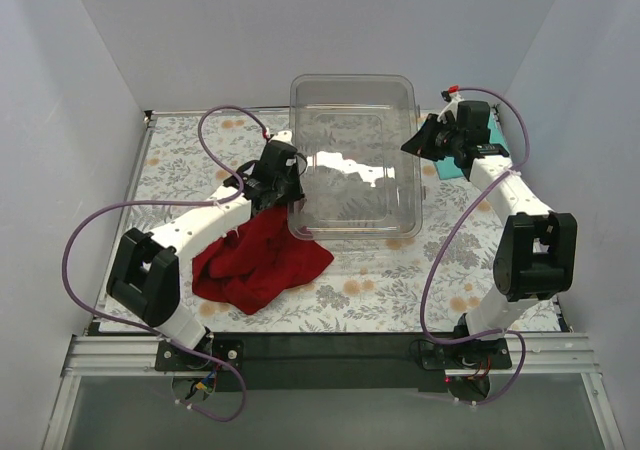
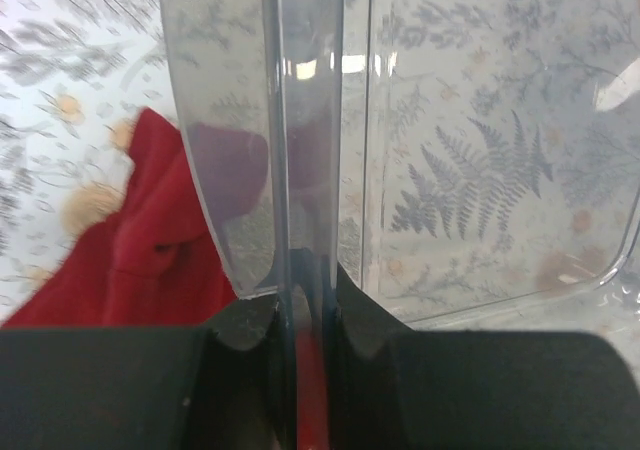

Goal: Fold and stack the t-shirts

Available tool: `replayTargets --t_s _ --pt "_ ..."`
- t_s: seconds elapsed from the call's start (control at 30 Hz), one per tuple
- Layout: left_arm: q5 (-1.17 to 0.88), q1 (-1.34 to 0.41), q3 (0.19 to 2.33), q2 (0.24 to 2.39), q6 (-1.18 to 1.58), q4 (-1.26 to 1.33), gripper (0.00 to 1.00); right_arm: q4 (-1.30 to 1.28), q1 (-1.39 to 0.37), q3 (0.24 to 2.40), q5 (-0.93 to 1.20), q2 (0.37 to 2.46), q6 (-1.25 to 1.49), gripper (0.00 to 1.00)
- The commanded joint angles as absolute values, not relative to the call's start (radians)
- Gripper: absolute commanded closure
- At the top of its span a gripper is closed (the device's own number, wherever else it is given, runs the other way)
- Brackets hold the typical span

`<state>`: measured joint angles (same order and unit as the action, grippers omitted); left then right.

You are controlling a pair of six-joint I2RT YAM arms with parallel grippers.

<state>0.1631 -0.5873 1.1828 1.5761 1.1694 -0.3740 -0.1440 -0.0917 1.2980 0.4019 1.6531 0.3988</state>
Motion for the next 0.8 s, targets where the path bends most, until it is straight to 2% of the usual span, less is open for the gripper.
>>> replayTargets --t_s 0.0,0.03,0.07,0.13,0.17,0.27,0.43,0.63,0.77 --pt "0.262 -0.58 1.252 1.497 1.092 -0.365 1.0 -0.04 -0.115 1.358 0.563 1.637 0.423 0.78" --pt "0.259 -0.563 1.253 1.48 1.08 -0.367 1.0 -0.032 -0.12 1.358 0.577 1.635 0.416 0.73" --pt "0.252 -0.552 1.252 1.473 1.062 -0.368 1.0 -0.025 -0.12 1.358 0.592 1.635 0.407 0.61" --pt "0.235 -0.505 1.252 1.454 1.048 -0.37 1.0 -0.012 -0.12 1.359 0.629 1.631 0.379 0.47" --pt "0.21 -0.483 1.249 1.436 1.043 -0.373 1.0 -0.011 -0.12 1.362 0.643 1.628 0.364 0.37" --pt "0.167 -0.399 1.253 1.398 1.016 -0.374 1.0 -0.009 -0.118 1.355 0.678 1.603 0.301 0.23" --pt "0.072 -0.232 1.285 1.347 0.939 -0.379 1.0 0.057 -0.101 1.26 0.85 1.531 0.134 0.12" --pt "0.141 -0.092 1.31 1.353 0.718 -0.387 1.0 0.084 -0.042 1.056 0.937 1.43 0.052 0.11" --pt "0.141 -0.038 1.264 1.335 0.559 -0.302 1.0 0.132 0.029 0.912 0.992 1.372 0.032 0.11"
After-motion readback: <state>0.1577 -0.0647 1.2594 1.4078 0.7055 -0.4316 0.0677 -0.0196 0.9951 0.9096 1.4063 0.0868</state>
